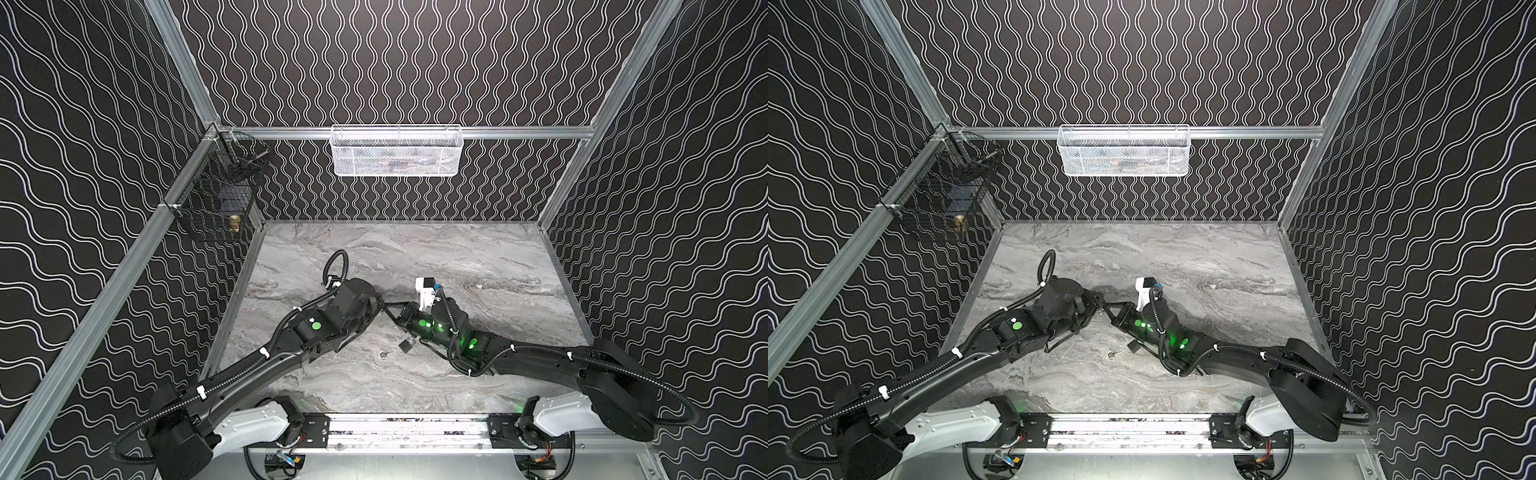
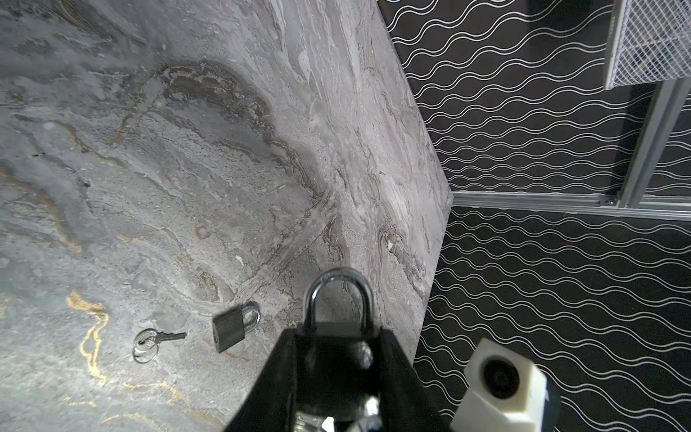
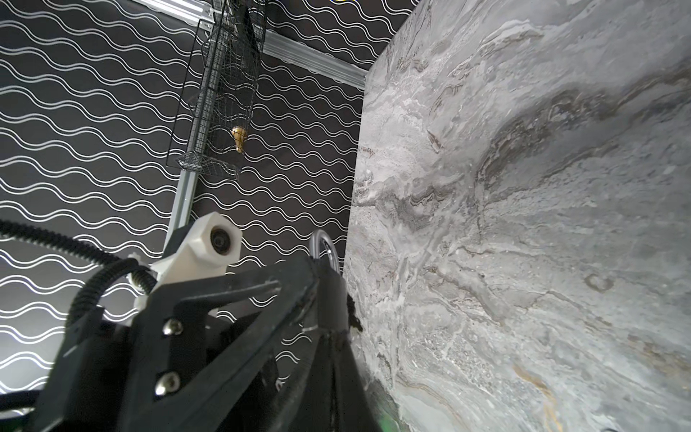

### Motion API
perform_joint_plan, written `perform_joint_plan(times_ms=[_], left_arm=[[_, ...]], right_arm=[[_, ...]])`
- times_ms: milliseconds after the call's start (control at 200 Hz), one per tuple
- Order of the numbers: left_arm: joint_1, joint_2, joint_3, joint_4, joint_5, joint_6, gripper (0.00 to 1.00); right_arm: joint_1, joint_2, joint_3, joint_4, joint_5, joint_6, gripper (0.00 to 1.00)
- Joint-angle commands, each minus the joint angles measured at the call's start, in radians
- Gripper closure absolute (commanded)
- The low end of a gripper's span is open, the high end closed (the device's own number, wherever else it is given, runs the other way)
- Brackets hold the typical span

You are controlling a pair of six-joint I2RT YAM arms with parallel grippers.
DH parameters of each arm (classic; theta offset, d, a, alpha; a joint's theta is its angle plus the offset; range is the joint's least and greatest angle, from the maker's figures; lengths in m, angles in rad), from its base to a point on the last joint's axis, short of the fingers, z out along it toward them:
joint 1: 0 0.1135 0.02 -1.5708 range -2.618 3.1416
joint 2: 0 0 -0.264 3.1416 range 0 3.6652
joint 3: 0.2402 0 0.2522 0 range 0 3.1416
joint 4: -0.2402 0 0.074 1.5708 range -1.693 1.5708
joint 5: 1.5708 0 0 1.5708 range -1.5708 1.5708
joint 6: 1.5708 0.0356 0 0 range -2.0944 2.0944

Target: Unlock with the key

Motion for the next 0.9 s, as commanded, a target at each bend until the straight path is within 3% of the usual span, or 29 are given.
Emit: perform_joint_plan(times_ms=[0, 566, 896], left_arm=[[0.0, -0.021, -0.022, 0.143, 0.022, -0.041, 0.95], [-0.002, -0.033, -0.063, 0.237, 0.014, -0.066, 0.98], [0.0, 0.0, 0.036, 0.087, 0.027, 0.105, 0.96]], right_arm=[[0.001, 0.001, -0.029, 0.03, 0.017, 0.068, 1.0], [0.006, 0.029, -0.035, 0.096, 0.018, 0.121, 1.0], [0.003, -0.004, -0.02, 0.031, 0.065, -0.001, 1.0]])
